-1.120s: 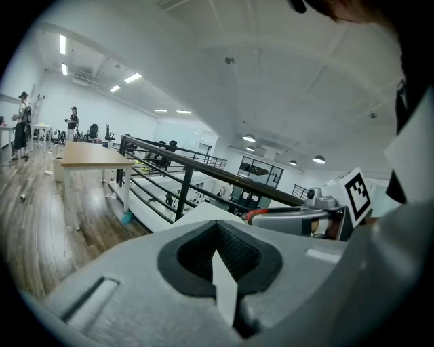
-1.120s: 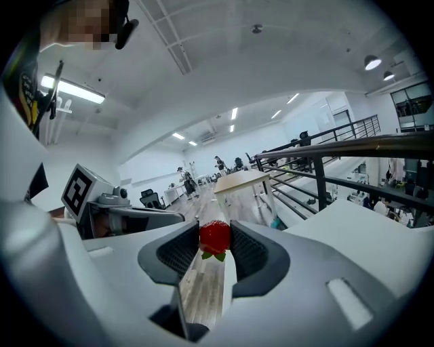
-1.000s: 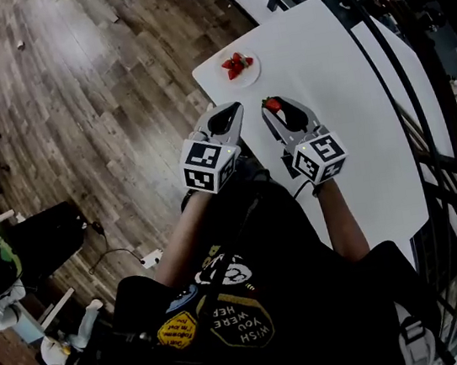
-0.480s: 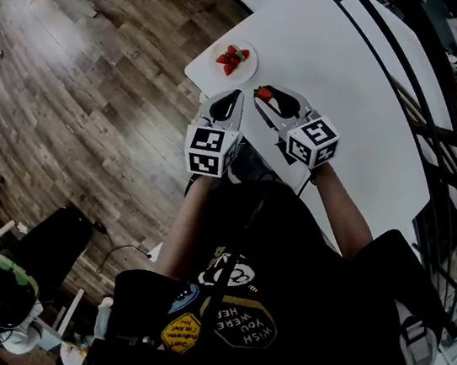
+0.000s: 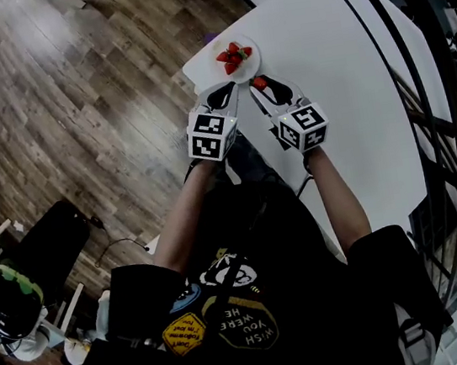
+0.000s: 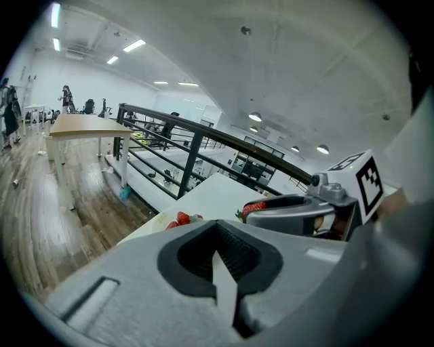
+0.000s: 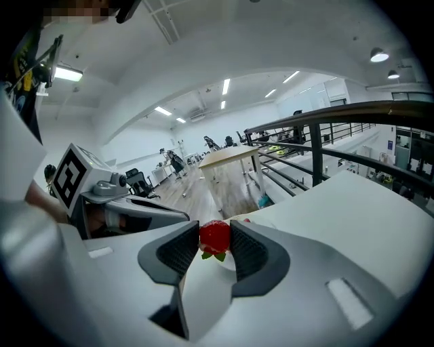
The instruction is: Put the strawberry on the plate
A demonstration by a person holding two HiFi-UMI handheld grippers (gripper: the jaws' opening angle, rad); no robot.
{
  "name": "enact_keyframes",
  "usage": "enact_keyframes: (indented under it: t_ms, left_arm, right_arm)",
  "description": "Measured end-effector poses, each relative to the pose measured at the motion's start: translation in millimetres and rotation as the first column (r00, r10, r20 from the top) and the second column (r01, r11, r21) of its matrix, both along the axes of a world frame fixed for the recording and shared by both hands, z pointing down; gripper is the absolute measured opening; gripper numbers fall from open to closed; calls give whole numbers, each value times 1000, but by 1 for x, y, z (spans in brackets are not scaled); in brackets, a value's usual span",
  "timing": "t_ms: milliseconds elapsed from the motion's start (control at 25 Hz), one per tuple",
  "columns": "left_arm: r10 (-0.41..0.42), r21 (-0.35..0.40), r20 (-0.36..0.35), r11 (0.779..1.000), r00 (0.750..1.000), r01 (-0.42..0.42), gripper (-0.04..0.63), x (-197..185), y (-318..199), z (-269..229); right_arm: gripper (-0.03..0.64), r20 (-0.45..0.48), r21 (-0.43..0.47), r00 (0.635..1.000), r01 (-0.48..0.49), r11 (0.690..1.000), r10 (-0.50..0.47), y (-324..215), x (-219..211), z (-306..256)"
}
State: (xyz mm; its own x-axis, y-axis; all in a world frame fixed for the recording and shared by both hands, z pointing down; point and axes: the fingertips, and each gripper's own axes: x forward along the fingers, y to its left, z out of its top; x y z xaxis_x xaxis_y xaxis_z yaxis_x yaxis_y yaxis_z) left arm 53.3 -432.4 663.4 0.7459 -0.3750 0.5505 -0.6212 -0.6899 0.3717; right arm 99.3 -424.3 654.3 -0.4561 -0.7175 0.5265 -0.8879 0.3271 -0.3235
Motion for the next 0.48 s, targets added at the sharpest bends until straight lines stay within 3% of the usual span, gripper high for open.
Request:
enact_keyframes:
  t_ms: [480]
  left_arm:
    - [13,-37,37,999,999,-12,-2,5,-25,58]
  right_arm:
    - [147,-111,-106,994,5,994,-17,-35,6,80]
